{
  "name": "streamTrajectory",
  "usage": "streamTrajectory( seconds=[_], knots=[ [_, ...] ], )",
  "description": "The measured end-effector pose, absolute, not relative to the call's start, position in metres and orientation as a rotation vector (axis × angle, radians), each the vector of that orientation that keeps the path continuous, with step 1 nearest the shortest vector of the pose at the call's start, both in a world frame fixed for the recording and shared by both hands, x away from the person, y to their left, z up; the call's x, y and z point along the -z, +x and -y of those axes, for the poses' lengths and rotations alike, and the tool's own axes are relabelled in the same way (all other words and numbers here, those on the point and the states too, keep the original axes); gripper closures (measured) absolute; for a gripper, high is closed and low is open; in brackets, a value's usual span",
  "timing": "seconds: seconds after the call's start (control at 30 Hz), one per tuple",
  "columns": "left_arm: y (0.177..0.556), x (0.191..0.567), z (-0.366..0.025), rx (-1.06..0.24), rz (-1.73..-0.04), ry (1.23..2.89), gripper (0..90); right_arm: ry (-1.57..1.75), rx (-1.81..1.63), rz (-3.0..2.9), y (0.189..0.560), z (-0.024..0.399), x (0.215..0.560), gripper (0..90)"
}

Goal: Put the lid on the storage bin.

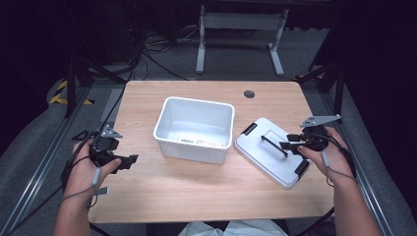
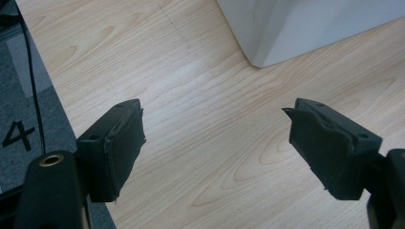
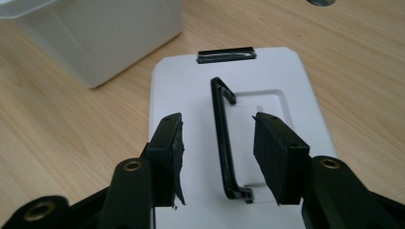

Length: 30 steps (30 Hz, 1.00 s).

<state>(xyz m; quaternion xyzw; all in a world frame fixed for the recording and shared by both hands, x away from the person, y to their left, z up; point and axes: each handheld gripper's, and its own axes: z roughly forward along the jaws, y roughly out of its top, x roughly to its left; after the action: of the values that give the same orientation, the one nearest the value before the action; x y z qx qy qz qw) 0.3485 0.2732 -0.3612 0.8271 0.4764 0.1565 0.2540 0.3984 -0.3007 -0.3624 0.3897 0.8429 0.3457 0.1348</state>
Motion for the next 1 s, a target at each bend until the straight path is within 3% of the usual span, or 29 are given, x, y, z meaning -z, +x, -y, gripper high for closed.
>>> streamTrajectory(
  seconds=[0.17, 1.0],
  knots=[
    [0.349, 0.362, -0.273, -0.419, -1.292, 2.249, 19.9, 1.111, -1.109, -2.459, 0.401, 0.297, 0.365, 50.8],
    [0.35, 0.365, -0.269, -0.386, -1.275, 2.289, 20.1, 1.135, -0.824, -2.509, 0.426, 0.284, 0.421, 51.2]
  ],
)
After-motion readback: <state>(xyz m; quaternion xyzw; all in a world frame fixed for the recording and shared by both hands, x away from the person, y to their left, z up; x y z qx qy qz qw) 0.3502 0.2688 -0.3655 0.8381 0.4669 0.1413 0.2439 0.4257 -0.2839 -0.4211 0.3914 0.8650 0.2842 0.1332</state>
